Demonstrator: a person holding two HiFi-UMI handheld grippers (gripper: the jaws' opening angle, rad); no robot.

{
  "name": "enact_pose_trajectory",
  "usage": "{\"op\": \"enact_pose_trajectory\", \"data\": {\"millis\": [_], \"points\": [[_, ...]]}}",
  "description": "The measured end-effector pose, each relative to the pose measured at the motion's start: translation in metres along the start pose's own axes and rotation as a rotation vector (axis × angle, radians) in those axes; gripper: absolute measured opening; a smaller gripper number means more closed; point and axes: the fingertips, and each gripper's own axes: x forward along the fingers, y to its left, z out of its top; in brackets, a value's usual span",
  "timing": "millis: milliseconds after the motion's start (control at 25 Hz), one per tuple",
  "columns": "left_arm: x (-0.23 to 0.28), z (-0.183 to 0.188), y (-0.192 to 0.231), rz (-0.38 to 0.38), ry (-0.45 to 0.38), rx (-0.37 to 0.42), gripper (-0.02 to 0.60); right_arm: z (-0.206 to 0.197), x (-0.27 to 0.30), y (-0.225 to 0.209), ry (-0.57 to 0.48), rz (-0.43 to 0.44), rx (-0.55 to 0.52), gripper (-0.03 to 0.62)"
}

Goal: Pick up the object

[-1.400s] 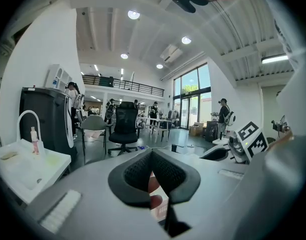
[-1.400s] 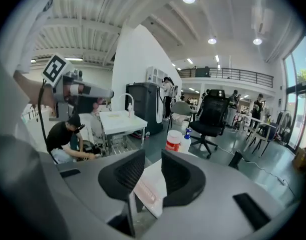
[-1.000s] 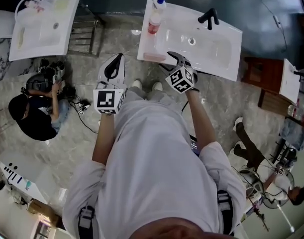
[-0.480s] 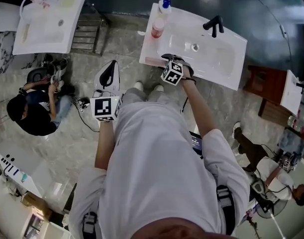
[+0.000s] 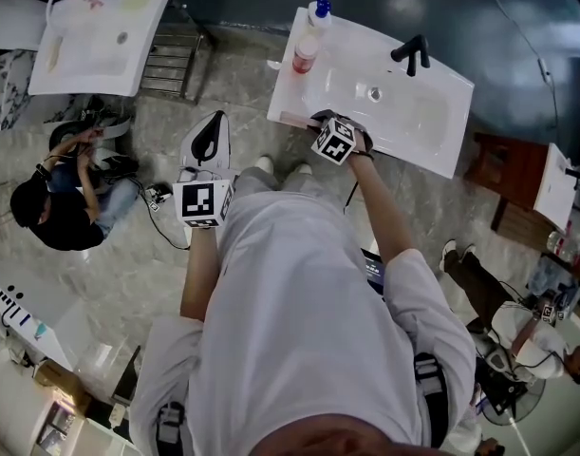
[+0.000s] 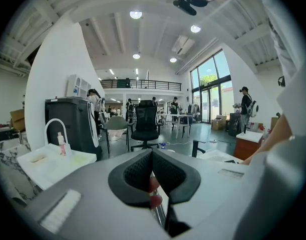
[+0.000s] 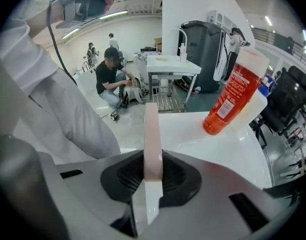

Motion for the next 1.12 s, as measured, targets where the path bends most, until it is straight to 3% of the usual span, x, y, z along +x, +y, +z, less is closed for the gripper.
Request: {"op": "enact_pose_trajectory", "data": {"millis": [240, 440, 640, 1120], "points": [[0.001, 0.004, -0.009, -0.016, -0.003, 0.022, 0.0, 0.007, -0.011, 0.005, -0.089, 0.035, 0.119, 0.064], [0.003, 0.008, -0.016, -0.038, -0.007, 0.032, 0.0, 0.025, -0.029, 0.008, -0.232, 0.073, 0.281, 0.064], [0.008, 0.016, -0.026, -0.066, -0.021, 0.046, 0.0, 0.057, -0.067, 0.007, -0.395, 0.07, 0.346, 0.063], [0.027, 0.067, -0.031, -0.097, -0.109, 0.093, 0.0, 0.14, -0.214, -0.031, -0.795, -0.184, 0.317, 0.064]]}}
